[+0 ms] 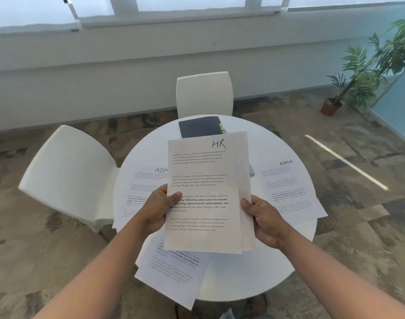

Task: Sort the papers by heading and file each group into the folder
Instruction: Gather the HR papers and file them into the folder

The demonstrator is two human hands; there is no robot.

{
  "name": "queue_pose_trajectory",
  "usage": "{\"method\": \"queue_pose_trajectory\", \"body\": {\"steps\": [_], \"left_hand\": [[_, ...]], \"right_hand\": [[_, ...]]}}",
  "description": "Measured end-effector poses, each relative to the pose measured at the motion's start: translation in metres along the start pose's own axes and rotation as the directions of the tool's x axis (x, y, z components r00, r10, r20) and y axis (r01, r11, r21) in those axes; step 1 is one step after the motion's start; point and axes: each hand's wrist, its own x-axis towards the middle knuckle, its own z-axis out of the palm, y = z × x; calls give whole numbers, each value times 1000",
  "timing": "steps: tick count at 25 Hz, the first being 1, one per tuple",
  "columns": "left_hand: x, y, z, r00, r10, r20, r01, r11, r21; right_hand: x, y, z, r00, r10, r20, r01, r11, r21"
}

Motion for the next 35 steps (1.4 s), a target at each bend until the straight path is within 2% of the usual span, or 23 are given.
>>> {"method": "queue_pose_trajectory", "body": {"steps": [6, 13, 18, 24, 31, 35], "left_hand": [[9, -9, 33, 992, 66, -106, -68, 998, -11], [20, -13, 98, 961, 138, -238, -134, 990, 33], [24, -19, 143, 949, 173, -263, -161, 985, 67], [18, -24, 170, 929, 169, -330, -173, 985, 17], [12, -20, 172, 928, 155, -340, -155, 988, 26], [10, -24, 172, 934, 150, -325, -156, 988, 8]], "right_hand": [[9, -7, -30, 997, -40, -59, 39, 999, -16], [13, -54, -94, 997, -70, -10, 70, 997, -31], [26, -85, -145, 996, -93, 18, 94, 988, -123], [34, -95, -171, 995, -88, 38, 90, 994, -58], [37, -106, -180, 991, -98, 96, 98, 995, 13], [38, -110, -185, 989, -88, 122, 90, 996, -8]]}}
